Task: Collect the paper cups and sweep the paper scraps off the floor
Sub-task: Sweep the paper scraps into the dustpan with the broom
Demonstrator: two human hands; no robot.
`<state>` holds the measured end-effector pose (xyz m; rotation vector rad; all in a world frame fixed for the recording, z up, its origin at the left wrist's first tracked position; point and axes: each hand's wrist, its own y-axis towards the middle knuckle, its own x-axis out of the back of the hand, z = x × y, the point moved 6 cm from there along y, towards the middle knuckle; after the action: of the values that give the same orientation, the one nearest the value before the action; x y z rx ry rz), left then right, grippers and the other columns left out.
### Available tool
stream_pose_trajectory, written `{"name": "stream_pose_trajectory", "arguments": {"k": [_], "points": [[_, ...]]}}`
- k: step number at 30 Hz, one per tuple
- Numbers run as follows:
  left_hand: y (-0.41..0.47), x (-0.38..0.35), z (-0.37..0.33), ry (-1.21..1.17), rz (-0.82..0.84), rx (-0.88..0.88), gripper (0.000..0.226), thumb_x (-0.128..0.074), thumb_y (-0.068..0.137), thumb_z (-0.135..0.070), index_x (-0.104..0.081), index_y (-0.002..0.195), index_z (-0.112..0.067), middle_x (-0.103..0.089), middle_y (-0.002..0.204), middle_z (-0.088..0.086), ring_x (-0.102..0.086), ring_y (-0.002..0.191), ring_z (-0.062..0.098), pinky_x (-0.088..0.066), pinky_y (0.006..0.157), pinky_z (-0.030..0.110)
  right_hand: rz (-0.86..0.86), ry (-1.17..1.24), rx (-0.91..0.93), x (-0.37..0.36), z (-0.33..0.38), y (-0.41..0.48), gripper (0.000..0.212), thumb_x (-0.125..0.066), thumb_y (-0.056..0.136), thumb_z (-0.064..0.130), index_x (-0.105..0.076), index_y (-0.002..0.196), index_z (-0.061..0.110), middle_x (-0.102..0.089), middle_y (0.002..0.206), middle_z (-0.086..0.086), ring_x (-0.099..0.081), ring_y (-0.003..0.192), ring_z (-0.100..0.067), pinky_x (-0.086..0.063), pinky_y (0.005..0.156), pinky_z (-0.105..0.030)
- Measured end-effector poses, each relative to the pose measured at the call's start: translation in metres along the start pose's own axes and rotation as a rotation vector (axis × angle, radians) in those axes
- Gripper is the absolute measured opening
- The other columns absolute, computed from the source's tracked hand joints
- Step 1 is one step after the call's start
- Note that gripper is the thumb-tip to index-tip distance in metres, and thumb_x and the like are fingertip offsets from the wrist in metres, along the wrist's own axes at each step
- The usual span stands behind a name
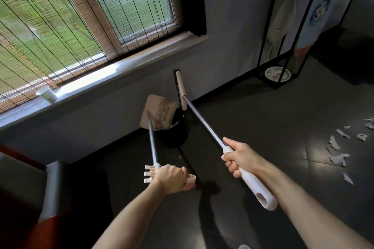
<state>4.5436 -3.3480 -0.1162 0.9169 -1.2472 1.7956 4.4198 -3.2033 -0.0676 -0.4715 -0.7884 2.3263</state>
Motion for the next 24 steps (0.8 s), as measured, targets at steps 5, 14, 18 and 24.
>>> {"name": "stream_pose_trajectory", "arguments": {"k": [5,14,18,24], "points": [[-0.002,0.003,-0.009,0.036,0.032,-0.037,0.059,-0.033,0.094,-0.058,-0.055,0.106,-0.006,-0.067,0.109,0.011,-0.065,0.1,0.031,-0.046,0.076,0.035,-0.015,0.02,-0.037,0.003,-0.011,0.004,0.071,-0.045,0.092,-0.008,-0.023,0.15,0.026,-0.039,0.061,-0.005,-0.035,0.034,-0.006,-0.03,0.033,-0.016],[-0.023,0.051,0.022,0.103,-0.068,0.051,0.064,-0.029,0.091,-0.066,-0.056,0.102,-0.01,-0.07,0.098,0.007,-0.068,0.09,0.027,-0.044,0.067,0.032,-0.017,0.067,-0.016,0.006,0.001,-0.007,0.071,-0.044,0.092,-0.009,-0.022,0.15,0.025,-0.038,0.064,-0.004,-0.034,0.031,-0.004,-0.029,0.032,-0.014],[-0.029,0.032,0.006,0.083,-0.049,0.025,0.061,-0.029,0.093,-0.063,-0.055,0.103,-0.009,-0.069,0.101,0.007,-0.067,0.093,0.027,-0.041,0.066,0.032,-0.022,0.06,0.007,0.009,0.001,-0.009,0.071,-0.045,0.092,-0.008,-0.024,0.15,0.025,-0.04,0.063,-0.005,-0.035,0.032,-0.005,-0.03,0.032,-0.015],[-0.029,0.036,0.002,0.016,-0.047,0.11,0.059,-0.031,0.091,-0.066,-0.052,0.106,-0.013,-0.07,0.103,0.004,-0.067,0.094,0.029,-0.039,0.066,0.033,-0.057,0.058,0.005,0.016,-0.013,-0.011,0.071,-0.045,0.091,-0.008,-0.024,0.15,0.025,-0.041,0.064,-0.006,-0.036,0.034,-0.005,-0.03,0.033,-0.016]]}}
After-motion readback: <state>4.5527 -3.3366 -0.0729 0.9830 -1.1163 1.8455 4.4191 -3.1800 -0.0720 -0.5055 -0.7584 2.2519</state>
